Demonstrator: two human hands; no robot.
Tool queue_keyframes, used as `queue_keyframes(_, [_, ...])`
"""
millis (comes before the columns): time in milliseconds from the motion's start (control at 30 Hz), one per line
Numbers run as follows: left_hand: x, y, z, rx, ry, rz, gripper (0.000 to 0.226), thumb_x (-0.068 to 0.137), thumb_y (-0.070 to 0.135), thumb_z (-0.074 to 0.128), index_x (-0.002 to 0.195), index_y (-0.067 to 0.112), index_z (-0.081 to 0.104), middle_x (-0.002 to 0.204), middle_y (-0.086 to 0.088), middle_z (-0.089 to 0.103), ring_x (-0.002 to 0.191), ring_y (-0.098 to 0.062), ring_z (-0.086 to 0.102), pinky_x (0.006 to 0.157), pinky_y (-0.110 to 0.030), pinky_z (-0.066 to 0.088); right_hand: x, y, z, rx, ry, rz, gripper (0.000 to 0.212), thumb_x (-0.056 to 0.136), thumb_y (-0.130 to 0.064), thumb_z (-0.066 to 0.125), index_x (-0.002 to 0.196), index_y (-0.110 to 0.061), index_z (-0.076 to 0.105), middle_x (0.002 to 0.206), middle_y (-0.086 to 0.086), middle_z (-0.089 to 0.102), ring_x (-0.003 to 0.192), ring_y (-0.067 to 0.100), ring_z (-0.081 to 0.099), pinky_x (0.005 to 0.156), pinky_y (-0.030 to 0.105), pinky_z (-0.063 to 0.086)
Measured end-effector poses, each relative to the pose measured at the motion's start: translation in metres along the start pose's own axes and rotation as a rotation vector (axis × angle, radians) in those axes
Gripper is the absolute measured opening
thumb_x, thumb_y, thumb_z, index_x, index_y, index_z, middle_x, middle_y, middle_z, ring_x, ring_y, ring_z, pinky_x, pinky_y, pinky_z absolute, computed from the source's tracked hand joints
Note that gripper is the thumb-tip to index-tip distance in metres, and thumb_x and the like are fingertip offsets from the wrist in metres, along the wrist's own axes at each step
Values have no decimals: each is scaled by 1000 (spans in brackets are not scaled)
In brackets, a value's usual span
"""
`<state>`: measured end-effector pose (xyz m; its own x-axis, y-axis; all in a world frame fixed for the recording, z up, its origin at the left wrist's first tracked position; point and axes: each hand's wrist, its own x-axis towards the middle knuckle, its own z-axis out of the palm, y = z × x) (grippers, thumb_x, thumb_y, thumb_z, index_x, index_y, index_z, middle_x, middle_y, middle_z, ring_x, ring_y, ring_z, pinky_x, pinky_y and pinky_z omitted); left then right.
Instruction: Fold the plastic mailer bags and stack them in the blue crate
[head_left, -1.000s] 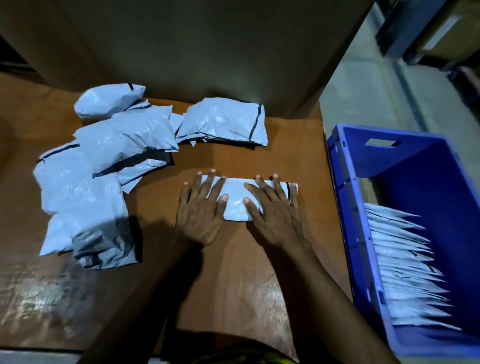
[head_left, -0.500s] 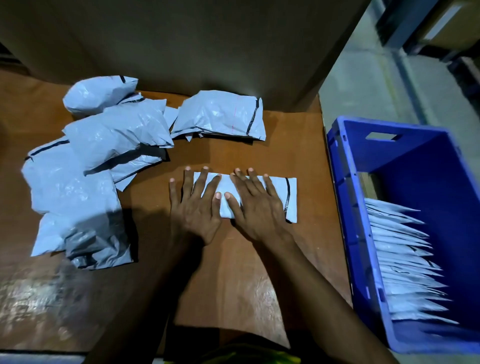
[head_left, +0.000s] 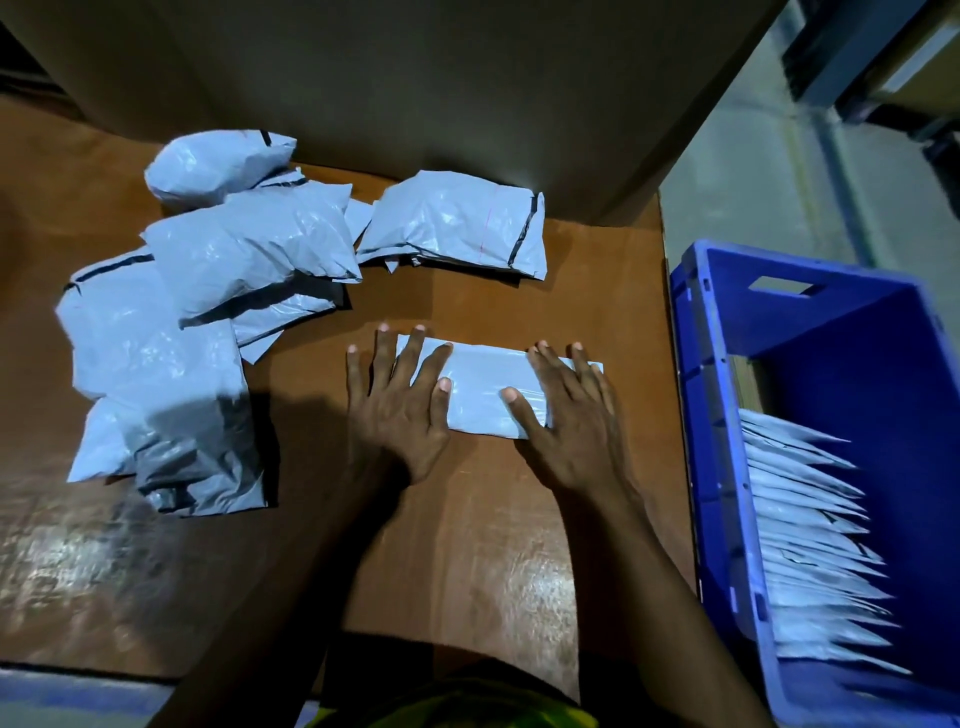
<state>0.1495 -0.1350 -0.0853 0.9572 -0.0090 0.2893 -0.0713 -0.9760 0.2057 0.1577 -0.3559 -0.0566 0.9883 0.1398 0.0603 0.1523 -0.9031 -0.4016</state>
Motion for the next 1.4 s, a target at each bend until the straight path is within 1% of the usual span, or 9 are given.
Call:
queue_keyframes(167, [8, 18, -17, 36, -59, -15, 55, 107, 43, 25, 150, 23, 53, 164, -8, 39, 156, -35, 23, 124, -60, 17, 2, 14, -15, 412, 22, -17, 46, 109, -50, 42, 153, -37, 50, 166, -19, 32, 157, -2, 11, 130, 44, 8])
queue_keyframes(367, [3, 42, -4, 8, -28, 200, 57, 110, 48, 26, 164, 30, 26, 173, -5, 13, 160, -33, 3, 121, -69, 12, -12, 8, -1, 185, 77, -72, 45, 110, -48, 45, 152, -34, 53, 165, -15, 38, 158, 3, 12, 129, 49, 11])
queue_keyframes(567, [4, 40, 5, -6, -69, 152, 55, 108, 51, 31, 157, 31, 43, 171, -1, 25, 160, -35, 4, 121, -71, 6, -9, 6, 2, 115, 94, -52, 45, 110, -48, 41, 151, -35, 53, 163, -17, 40, 158, 3, 14, 129, 42, 9])
queue_keyframes(800, [20, 36, 3, -79, -317, 102, 66, 102, 62, 12, 161, 39, 29, 174, 4, 11, 159, -35, -9, 120, -69, -8, -5, 3, 2, 98, 81, -37, 46, 110, -50, 39, 151, -35, 53, 163, -17, 41, 158, 3, 14, 128, 43, 11])
queue_keyframes(900, [14, 36, -3, -106, -265, 112, 63, 105, 60, 17, 160, 35, 34, 173, 0, 17, 160, -32, -1, 122, -68, -4, -15, 0, 0, 31, 176, -65, 40, 110, -43, 46, 144, -30, 62, 158, -11, 50, 156, 10, 27, 126, 47, 19])
queue_keyframes(1000, [1, 41, -14, -165, -85, 90, 56, 108, 47, 35, 152, 18, 51, 165, -14, 36, 157, -35, 20, 126, -59, 13, -30, 0, -2, -1, 325, -83, 35, 108, -38, 51, 130, -22, 72, 140, -4, 64, 137, 21, 53, 114, 49, 39])
queue_keyframes(1133, [-20, 49, -16, -197, 140, 121, 29, 102, 20, 59, 126, 11, 70, 141, -15, 61, 138, -36, 50, 110, -54, 37, -44, 4, -1, 34, 361, -69, 27, 105, -33, 60, 126, -21, 74, 130, -3, 67, 124, 22, 59, 102, 40, 47])
queue_keyframes(1267, [-24, 51, -15, -59, 61, 147, 31, 94, 18, 64, 124, 14, 68, 135, -11, 61, 127, -34, 53, 103, -52, 38, -44, 3, 4, 119, 369, -39, 25, 102, -29, 67, 124, -22, 76, 130, -5, 69, 130, 20, 57, 107, 38, 46])
queue_keyframes(1400, [-15, 51, -22, -43, 8, 150, 31, 94, 23, 58, 122, 16, 69, 132, -8, 62, 123, -33, 53, 100, -51, 39, -32, 1, -11, 7, 279, -47, 24, 95, -26, 73, 118, -22, 79, 123, -2, 73, 120, 24, 62, 97, 41, 51])
